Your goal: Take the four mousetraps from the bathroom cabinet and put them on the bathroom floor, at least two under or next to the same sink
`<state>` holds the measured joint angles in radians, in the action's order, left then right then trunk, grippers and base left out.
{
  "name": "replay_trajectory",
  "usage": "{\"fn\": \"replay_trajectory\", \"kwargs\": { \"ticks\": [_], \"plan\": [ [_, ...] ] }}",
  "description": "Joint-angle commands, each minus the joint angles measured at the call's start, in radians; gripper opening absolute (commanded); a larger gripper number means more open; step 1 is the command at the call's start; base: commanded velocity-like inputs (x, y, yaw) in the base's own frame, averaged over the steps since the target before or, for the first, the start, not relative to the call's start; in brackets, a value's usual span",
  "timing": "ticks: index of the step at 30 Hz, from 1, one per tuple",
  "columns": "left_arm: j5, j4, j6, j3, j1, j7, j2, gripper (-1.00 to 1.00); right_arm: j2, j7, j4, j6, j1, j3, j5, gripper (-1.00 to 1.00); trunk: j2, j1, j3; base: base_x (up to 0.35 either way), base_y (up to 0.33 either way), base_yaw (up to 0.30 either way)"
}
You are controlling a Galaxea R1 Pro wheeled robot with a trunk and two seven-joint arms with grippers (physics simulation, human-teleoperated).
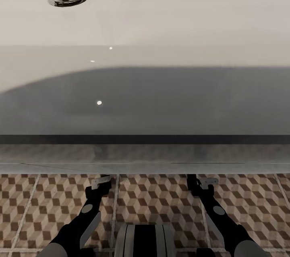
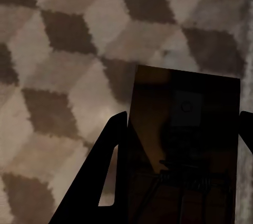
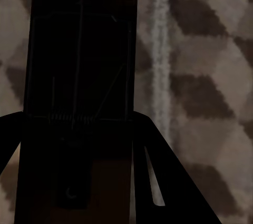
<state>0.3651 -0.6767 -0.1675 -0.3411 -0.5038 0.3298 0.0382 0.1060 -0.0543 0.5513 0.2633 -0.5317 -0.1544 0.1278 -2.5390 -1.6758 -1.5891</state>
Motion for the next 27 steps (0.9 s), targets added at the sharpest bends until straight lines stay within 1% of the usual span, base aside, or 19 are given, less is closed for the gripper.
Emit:
{"fn": "replay_trajectory", "kwargs": {
  "ticks": [1,7,9,11,12,14,17,19,27],
  "plan": [
    [0.009,0.000,-0.005,-0.009,-0.001,0.011,0.002,-1.00,0.001,-0.002,-0.001,0.004,-0.001,-0.008,0.014,-1.00,0.000,0.000,0.000,0.000,0.000,0.000],
    [0.003,0.003,-0.017,-0.008,0.000,0.012,0.003,-1.00,0.001,-0.002,-0.001,0.005,-0.001,-0.008,0.015,-1.00,0.000,0.000,0.000,0.000,0.000,0.000],
    [0.003,0.020,-0.022,-0.006,0.001,0.012,0.005,-1.00,0.001,-0.002,-0.001,0.005,-0.001,-0.008,0.015,-1.00,0.000,0.000,0.000,0.000,0.000,0.000],
    [0.005,0.069,-0.027,-0.004,0.001,0.012,0.005,-1.00,0.001,-0.002,-0.001,0.005,-0.001,-0.008,0.015,-1.00,0.000,0.000,0.000,0.000,0.000,0.000],
    [0.005,0.079,-0.029,-0.005,0.001,0.012,0.005,-1.00,0.001,-0.002,-0.001,0.005,-0.001,-0.008,0.015,-1.00,0.000,0.000,0.000,0.000,0.000,0.000],
    [0.004,0.103,-0.052,-0.007,0.001,0.013,0.002,-1.00,0.001,-0.002,-0.001,0.005,-0.001,-0.008,0.015,-1.00,0.000,0.000,0.000,0.000,0.000,0.000],
    [0.004,0.113,-0.094,-0.009,0.001,0.013,0.001,-1.00,0.001,-0.002,-0.001,0.005,-0.001,-0.007,0.015,-1.00,0.000,0.000,0.000,0.000,0.000,0.000],
    [0.004,0.115,-0.109,-0.010,0.001,0.013,0.003,-1.00,0.001,-0.002,-0.001,0.005,-0.001,-0.006,0.015,-1.00,0.000,0.000,0.000,0.000,0.000,0.000],
    [0.005,0.099,-0.140,-0.010,-0.001,0.011,0.006,-1.00,0.001,-0.002,0.000,0.005,-0.001,-0.005,0.014,-1.00,0.000,0.000,0.000,0.000,0.000,0.000]
  ]
}}
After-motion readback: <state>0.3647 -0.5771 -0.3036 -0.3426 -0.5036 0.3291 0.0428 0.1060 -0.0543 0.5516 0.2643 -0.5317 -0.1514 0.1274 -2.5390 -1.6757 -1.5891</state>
